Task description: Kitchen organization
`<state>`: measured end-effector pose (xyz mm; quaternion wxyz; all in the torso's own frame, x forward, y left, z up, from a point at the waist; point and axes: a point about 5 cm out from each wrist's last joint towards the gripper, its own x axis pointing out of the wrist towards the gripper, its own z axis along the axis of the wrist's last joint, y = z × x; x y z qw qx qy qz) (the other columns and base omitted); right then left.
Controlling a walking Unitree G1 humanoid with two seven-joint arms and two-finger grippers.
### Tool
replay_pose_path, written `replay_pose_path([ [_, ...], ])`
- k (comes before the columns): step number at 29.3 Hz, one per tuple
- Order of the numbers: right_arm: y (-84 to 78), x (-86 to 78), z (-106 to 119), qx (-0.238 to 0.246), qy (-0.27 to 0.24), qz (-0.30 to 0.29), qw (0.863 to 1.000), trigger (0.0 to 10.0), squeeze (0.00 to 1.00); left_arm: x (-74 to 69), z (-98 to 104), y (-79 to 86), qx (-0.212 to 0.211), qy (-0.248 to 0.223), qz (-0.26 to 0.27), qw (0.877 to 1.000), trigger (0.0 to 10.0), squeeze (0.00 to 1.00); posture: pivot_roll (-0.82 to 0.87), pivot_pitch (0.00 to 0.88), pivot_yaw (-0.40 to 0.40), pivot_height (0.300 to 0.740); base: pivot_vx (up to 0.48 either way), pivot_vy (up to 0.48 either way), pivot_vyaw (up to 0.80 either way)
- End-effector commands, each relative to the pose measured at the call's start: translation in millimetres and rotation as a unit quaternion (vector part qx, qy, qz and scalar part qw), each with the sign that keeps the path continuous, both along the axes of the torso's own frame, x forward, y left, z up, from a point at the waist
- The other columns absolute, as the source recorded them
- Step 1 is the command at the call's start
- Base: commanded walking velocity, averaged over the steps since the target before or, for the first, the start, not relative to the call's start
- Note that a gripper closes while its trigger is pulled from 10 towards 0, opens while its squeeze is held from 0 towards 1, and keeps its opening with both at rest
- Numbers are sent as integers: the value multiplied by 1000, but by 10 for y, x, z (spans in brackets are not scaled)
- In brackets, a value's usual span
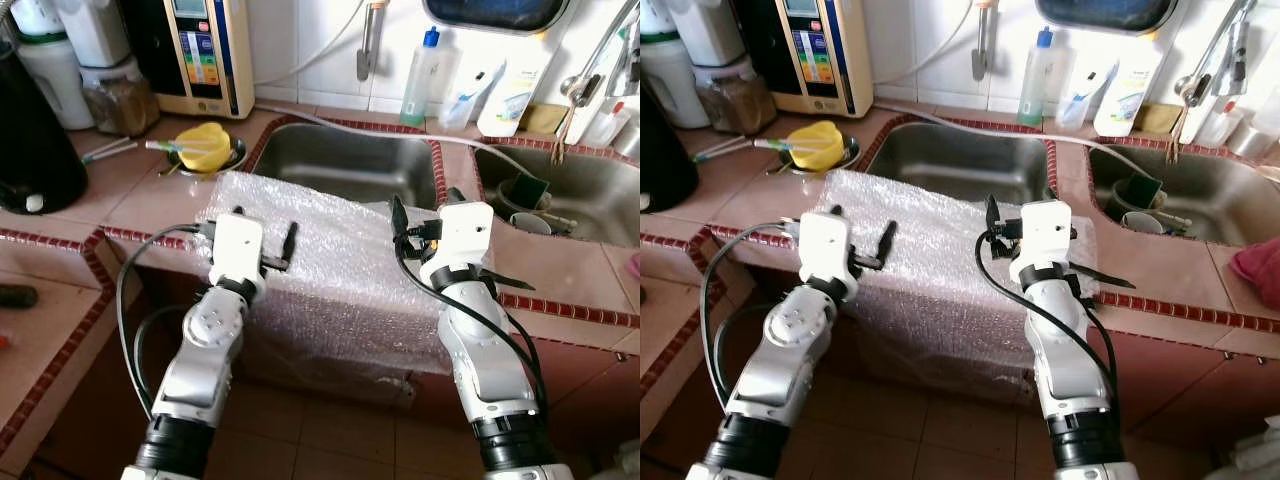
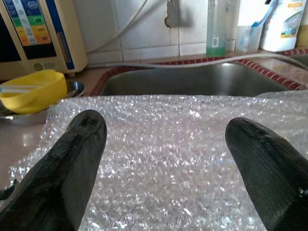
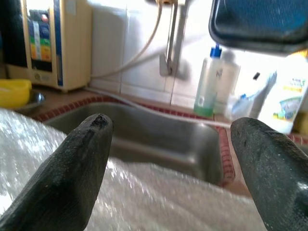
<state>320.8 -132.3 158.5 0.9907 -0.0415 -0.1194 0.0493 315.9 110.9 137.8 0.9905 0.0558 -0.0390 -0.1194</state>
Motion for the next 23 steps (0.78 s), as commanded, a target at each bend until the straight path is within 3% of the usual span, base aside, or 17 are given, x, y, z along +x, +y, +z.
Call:
replay_pose_path([
  [1,-30,0,-22,1,4,-10,1000,10000,0,8,-21,9,8,6,-2,1000,10000,0,130,0,18,740,0,0,0],
  [15,-195,-91,-176,-3,9,-43,999,10000,0,52,-18,1,24,2,-11,1000,10000,0,132,0,55,740,0,0,0],
  [23,-113,-95,-199,4,10,-38,999,10000,0,66,13,47,32,-9,-6,999,10000,0,122,0,67,740,0,0,0],
])
